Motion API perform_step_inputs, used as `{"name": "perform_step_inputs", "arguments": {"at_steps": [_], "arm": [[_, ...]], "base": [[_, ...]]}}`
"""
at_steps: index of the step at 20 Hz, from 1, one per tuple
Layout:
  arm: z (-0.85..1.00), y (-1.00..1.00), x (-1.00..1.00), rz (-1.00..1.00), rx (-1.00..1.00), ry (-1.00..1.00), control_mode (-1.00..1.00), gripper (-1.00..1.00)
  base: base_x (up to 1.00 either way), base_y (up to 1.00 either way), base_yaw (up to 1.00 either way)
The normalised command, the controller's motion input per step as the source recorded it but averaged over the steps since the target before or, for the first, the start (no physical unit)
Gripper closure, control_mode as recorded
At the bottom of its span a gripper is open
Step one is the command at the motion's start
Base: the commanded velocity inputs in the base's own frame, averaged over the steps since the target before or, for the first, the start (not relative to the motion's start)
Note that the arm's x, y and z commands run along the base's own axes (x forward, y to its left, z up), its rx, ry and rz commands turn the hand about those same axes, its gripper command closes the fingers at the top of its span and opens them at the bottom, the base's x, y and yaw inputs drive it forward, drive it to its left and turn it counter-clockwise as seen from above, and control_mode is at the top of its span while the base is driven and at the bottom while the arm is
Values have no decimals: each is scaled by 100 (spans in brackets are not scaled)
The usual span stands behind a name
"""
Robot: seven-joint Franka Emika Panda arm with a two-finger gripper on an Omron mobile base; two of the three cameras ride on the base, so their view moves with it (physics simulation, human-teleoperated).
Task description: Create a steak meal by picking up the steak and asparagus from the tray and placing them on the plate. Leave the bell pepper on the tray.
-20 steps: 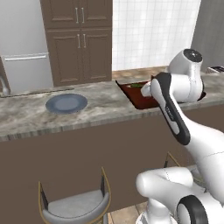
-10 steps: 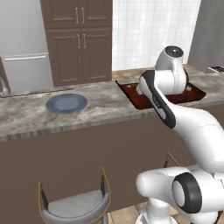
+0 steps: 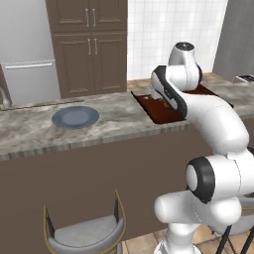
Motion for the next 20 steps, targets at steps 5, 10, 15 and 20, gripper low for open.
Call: {"name": "perform_step_inputs", "arguments": {"at_steps": [5, 10, 15, 20], "arm": [[-4, 0, 35, 3, 0, 6, -100, -100], [-22, -4, 36, 3, 0, 3, -100, -100], [-39, -5, 35, 3, 0, 2, -100, -100], [-37, -9, 41, 4, 0, 3, -100, -100]], "base": [[0, 0, 0], [0, 0, 0], [0, 0, 0], [0, 0, 0]]}}
